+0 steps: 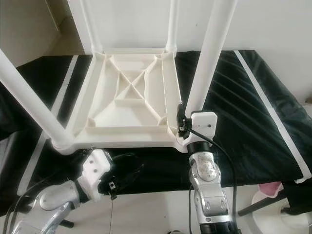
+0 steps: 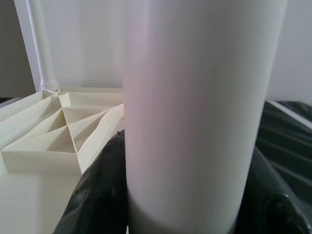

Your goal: Building children table

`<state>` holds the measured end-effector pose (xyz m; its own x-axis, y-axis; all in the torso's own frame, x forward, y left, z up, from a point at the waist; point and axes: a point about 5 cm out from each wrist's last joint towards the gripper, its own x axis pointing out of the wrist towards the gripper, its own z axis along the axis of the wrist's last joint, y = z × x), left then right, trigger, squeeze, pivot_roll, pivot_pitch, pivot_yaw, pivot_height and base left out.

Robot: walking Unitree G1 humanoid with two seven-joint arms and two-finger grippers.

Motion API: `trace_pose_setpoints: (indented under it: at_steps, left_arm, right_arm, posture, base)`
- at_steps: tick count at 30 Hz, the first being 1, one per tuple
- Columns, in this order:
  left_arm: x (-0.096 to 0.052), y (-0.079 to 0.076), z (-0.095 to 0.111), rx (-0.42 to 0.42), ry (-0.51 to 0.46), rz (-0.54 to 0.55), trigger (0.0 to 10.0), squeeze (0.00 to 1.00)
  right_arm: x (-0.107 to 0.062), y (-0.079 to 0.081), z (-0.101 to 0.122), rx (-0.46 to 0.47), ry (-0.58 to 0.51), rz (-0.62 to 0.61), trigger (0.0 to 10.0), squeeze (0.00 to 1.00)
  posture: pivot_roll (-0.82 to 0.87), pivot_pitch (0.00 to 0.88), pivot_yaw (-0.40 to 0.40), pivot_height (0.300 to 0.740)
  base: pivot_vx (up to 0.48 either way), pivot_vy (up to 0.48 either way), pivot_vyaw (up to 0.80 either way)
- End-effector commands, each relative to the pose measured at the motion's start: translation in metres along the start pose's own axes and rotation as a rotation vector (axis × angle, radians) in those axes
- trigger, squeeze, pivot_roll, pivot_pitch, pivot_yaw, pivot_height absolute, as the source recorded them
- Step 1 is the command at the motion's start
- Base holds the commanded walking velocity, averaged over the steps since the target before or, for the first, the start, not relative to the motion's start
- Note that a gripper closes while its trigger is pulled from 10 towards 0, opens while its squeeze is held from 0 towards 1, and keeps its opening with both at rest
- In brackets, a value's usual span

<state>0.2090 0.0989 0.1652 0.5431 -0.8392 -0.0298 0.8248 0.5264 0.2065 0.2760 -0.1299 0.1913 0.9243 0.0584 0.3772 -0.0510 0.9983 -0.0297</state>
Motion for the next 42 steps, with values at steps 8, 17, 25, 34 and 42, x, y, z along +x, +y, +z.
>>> trace_pose_setpoints:
  at_steps: [8, 17, 25, 34, 42]
  left_arm:
    - [-0.001, 0.004, 0.001, -0.038, -0.007, 0.026, 0.0, 0.0]
    - [-0.001, 0.006, -0.002, -0.009, 0.031, 0.042, 10.0, 0.0]
    - [0.0, 0.005, -0.002, 0.003, 0.041, 0.036, 10.0, 0.0]
    - [0.001, 0.005, -0.002, 0.007, 0.041, 0.036, 10.0, 0.0]
    - [0.002, 0.005, -0.001, 0.008, 0.038, 0.035, 10.0, 0.0]
  right_arm:
    - [0.001, 0.001, -0.006, 0.056, 0.043, -0.006, 10.0, 0.0]
    - [0.001, 0.002, -0.009, 0.062, 0.058, -0.01, 10.0, 0.0]
    - [0.001, 0.004, -0.011, 0.086, 0.078, -0.018, 10.0, 0.0]
    - [0.001, 0.004, -0.012, 0.08, 0.085, -0.022, 10.0, 0.0]
    - [0.0, 0.005, -0.014, 0.066, 0.098, -0.022, 10.0, 0.0]
  posture:
    - [-0.04, 0.116, -0.005, 0.74]
    - [-0.04, 0.114, -0.003, 0.74]
    - [-0.04, 0.115, -0.004, 0.74]
    - [-0.06, 0.114, -0.001, 0.74]
    - [-0.06, 0.116, 0.001, 0.74]
  base:
    - [0.0, 0.0, 0.0]
    - [0.0, 0.0, 0.0]
    - [0.0, 0.0, 0.0]
    - [0.0, 0.0, 0.0]
    - [0.0, 0.0, 0.0]
